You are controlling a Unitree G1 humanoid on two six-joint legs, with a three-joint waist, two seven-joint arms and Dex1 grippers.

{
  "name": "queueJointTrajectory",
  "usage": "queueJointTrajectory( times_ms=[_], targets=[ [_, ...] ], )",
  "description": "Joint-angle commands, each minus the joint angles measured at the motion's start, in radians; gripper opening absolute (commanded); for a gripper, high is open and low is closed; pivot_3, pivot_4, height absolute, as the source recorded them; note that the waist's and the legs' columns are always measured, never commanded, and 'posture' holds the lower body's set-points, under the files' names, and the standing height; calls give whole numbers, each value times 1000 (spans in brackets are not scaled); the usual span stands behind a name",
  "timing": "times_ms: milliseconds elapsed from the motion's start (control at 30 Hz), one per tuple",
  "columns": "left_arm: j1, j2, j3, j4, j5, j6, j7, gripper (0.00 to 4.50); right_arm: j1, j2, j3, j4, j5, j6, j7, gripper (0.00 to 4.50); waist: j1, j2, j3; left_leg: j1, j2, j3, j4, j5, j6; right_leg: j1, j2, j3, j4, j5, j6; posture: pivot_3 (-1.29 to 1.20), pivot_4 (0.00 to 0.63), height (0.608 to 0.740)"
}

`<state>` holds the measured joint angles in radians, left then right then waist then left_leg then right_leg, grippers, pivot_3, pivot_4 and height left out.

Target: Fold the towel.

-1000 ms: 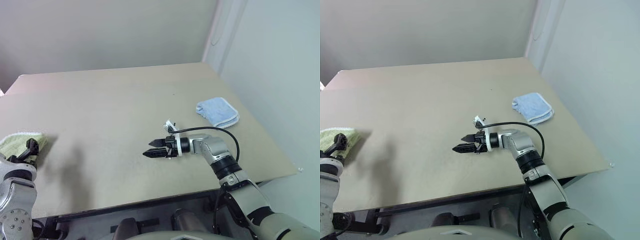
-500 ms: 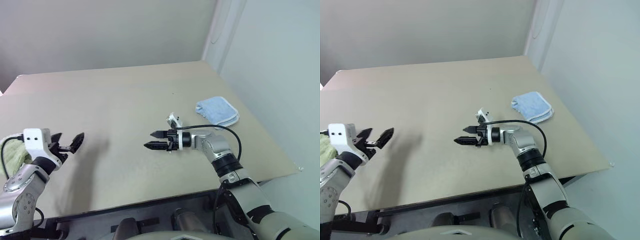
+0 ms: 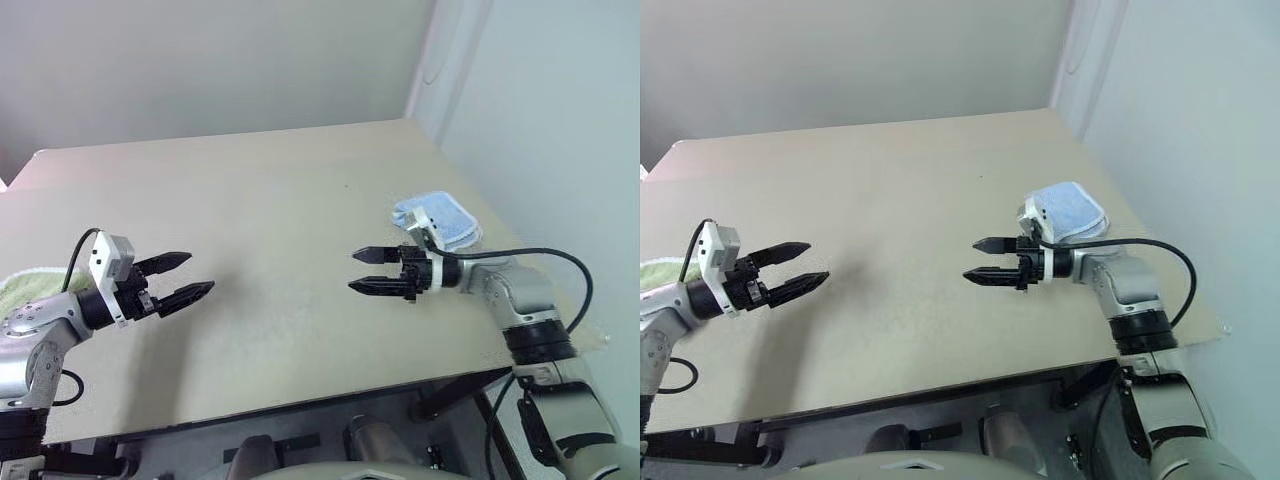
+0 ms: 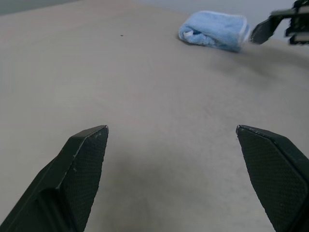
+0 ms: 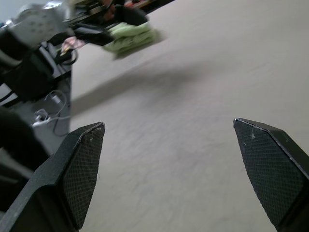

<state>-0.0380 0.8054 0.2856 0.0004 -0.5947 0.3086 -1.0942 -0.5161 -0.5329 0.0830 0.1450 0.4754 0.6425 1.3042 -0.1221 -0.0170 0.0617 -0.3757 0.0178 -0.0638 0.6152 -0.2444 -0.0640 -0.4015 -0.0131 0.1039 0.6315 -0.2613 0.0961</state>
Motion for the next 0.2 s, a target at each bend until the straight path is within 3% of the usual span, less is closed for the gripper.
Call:
queueJointTrajectory(
  times_ms=[33, 200],
  targets=[
    [18, 10, -14, -36, 60, -103, -51, 4485, 10, -28, -7, -41, 1, -52, 23, 4500, 0, 0, 0, 0, 0, 0, 0, 0, 0, 0, 0, 0, 0, 0, 0, 0, 0, 740],
    [69, -3, -10, -58, 57, -126, -78, 4485, 14, -9, -9, -33, -4, -91, -14, 4500, 0, 0, 0, 1, 0, 2, 0, 0, 0, 0, 0, 2, 0, 0, 0, 0, 0, 740]
  ],
)
